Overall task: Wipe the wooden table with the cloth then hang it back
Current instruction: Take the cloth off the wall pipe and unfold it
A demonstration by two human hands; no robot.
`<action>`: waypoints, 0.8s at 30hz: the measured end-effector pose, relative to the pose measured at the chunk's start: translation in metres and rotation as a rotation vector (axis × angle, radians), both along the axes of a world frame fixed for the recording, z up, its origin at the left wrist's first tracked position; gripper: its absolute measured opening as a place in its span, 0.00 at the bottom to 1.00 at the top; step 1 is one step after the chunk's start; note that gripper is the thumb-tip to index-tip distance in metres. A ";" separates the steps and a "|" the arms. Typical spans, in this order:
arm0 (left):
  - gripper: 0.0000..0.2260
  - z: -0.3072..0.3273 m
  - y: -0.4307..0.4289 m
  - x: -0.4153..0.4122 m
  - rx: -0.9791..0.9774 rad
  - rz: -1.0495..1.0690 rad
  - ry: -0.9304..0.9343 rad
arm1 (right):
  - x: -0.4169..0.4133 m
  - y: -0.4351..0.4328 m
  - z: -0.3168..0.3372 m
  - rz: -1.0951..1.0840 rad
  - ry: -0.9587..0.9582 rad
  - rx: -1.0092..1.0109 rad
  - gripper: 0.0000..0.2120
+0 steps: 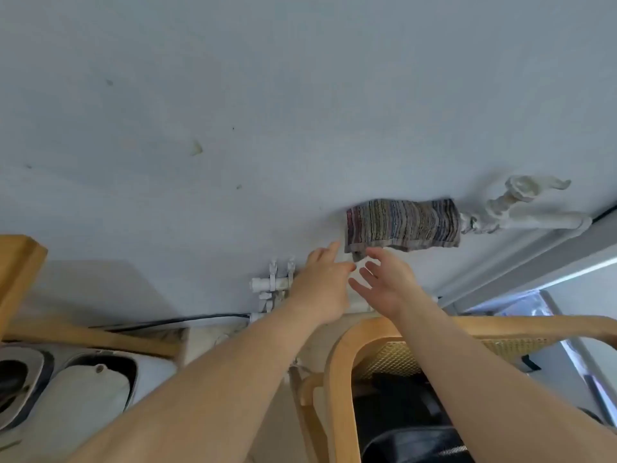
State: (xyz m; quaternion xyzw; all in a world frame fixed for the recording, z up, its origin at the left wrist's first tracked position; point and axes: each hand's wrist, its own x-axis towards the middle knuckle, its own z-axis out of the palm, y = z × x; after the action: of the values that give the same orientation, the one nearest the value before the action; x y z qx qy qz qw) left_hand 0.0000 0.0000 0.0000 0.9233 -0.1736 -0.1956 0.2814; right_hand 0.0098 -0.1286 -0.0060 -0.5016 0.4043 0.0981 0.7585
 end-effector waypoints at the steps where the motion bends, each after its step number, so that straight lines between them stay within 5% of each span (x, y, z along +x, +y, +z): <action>1: 0.28 -0.002 -0.006 0.007 0.065 -0.043 -0.011 | 0.005 0.000 -0.002 0.011 -0.003 -0.009 0.09; 6: 0.26 -0.005 -0.021 0.022 0.079 -0.126 -0.007 | 0.026 -0.003 0.007 -0.039 -0.026 -0.095 0.09; 12: 0.12 0.067 0.001 -0.014 -0.323 0.200 -0.155 | -0.008 -0.003 0.060 0.140 -0.248 -0.304 0.06; 15: 0.03 0.121 0.020 -0.045 -0.472 0.267 -0.103 | -0.038 0.012 0.100 0.200 -0.326 -0.304 0.13; 19: 0.09 0.180 0.052 -0.080 -0.476 0.345 -0.110 | -0.084 0.058 0.164 0.316 -0.404 -0.260 0.21; 24: 0.04 0.249 0.116 -0.148 -0.553 0.485 -0.110 | -0.149 0.134 0.242 0.333 -0.469 -0.298 0.28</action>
State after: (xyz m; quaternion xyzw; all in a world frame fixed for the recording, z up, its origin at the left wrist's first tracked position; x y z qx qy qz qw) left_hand -0.1477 0.1161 0.2489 0.8359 -0.0109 -0.0189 0.5485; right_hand -0.1392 0.0059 0.2360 -0.6754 0.1406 0.0422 0.7227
